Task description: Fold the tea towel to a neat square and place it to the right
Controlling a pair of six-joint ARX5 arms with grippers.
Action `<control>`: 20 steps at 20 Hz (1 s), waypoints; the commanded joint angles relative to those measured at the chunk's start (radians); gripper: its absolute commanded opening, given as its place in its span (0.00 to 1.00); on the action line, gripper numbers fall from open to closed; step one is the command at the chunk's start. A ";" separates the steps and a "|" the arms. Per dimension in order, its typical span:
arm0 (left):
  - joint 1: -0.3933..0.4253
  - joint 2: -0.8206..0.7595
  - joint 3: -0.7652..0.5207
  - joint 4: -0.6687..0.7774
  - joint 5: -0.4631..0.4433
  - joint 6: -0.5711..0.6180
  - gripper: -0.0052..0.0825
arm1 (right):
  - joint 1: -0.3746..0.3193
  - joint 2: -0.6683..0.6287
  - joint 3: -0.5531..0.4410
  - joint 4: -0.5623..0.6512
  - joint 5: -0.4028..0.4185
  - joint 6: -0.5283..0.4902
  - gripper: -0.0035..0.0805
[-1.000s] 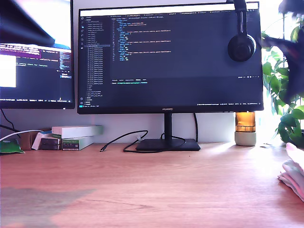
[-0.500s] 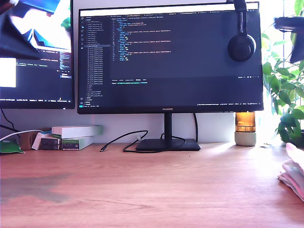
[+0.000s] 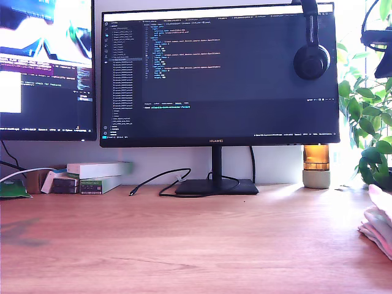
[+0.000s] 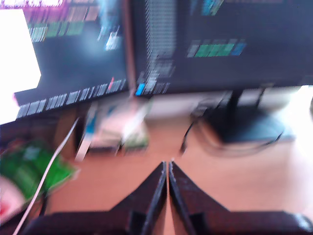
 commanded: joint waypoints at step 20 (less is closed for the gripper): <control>0.019 -0.240 -0.156 -0.132 0.044 0.008 0.04 | -0.001 -0.156 -0.577 0.462 -0.008 0.058 0.03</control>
